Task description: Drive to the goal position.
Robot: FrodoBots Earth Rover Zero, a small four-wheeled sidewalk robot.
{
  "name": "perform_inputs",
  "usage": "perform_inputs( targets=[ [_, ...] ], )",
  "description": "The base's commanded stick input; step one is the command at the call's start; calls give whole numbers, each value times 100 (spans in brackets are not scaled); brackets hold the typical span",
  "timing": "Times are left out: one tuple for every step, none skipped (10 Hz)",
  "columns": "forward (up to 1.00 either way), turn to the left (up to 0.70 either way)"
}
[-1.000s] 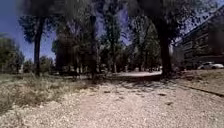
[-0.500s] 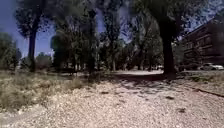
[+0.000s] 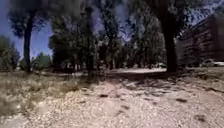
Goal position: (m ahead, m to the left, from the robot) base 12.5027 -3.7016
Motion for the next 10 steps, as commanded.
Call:
perform_inputs(
  targets=[
    [85, -34],
    [85, -22],
    [85, 0],
    [85, 0],
    [85, 0],
    [85, 0],
    [85, 0],
    [85, 0],
    [85, 0],
    [85, 0]
  ],
)
